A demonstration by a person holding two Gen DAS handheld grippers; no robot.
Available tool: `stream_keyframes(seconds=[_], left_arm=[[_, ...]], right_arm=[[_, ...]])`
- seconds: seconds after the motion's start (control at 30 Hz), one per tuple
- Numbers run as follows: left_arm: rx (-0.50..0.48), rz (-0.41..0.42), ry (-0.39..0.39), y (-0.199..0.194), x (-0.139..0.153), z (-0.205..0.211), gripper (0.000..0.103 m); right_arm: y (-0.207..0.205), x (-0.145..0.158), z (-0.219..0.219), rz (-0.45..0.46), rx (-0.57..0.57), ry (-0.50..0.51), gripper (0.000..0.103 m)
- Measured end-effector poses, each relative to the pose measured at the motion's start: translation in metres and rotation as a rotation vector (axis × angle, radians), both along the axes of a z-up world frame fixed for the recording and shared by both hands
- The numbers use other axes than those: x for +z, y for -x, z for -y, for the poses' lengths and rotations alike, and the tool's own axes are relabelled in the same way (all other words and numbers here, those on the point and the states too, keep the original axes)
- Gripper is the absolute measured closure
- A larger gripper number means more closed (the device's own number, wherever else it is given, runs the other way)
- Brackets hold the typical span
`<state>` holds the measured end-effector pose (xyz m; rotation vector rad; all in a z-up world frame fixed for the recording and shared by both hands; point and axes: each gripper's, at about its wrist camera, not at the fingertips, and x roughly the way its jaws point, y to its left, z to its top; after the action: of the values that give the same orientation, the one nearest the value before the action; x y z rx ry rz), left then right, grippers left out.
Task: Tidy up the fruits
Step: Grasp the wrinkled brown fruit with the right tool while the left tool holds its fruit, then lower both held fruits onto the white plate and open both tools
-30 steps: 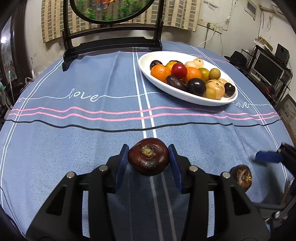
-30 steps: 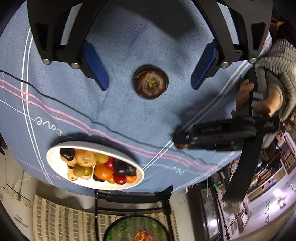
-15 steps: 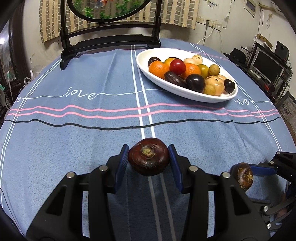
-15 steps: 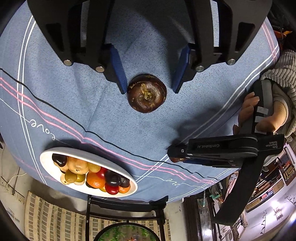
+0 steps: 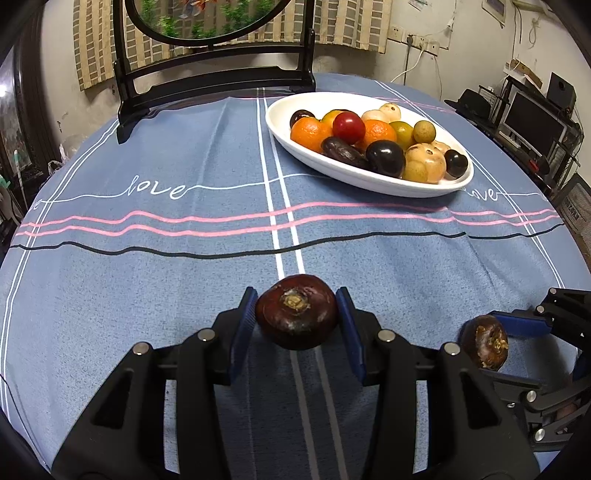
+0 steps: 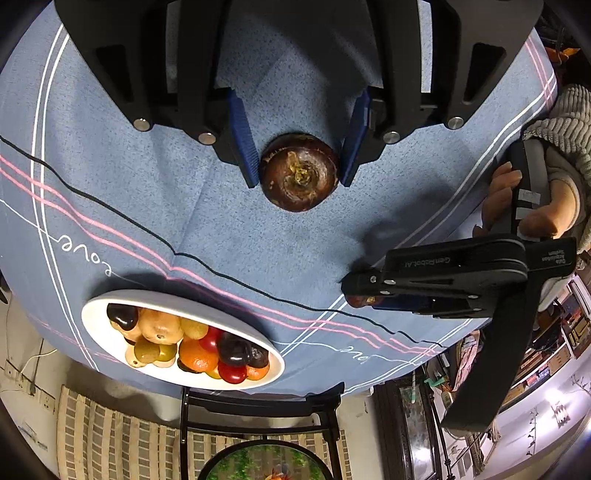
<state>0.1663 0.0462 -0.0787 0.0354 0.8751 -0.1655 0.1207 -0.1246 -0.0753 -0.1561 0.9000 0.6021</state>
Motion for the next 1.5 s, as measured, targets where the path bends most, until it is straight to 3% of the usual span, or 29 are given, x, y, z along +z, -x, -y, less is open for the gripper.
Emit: stream_keyframes(seconds=[0.23, 0.47, 0.6, 0.73, 0.97, 1.17, 1.5], left_arm=[[0.000, -0.006, 0.019, 0.000, 0.000, -0.002, 0.058], [0.007, 0.049, 0.035, 0.005, 0.014, -0.003, 0.059], [0.006, 0.074, 0.073, 0.000, 0.039, -0.003, 0.059], [-0.006, 0.133, 0.042, -0.013, 0.075, 0.006, 0.059], [-0.018, 0.203, 0.073, -0.056, 0.115, 0.029, 0.059], [-0.012, 0.169, 0.110, -0.105, 0.102, 0.045, 0.059], [-0.027, 0.106, 0.110, -0.166, 0.061, 0.060, 0.059]], right_arm=[[0.000, 0.003, 0.003, 0.014, -0.005, -0.009, 0.058], [-0.005, 0.032, 0.039, 0.090, -0.126, -0.108, 0.058], [-0.009, 0.052, 0.070, 0.125, -0.210, -0.193, 0.058], [-0.024, 0.081, 0.102, 0.157, -0.295, -0.273, 0.058], [-0.070, 0.121, 0.117, 0.204, -0.372, -0.337, 0.058], [-0.114, 0.105, 0.101, 0.162, -0.384, -0.343, 0.058], [-0.168, 0.060, 0.080, 0.070, -0.375, -0.244, 0.058]])
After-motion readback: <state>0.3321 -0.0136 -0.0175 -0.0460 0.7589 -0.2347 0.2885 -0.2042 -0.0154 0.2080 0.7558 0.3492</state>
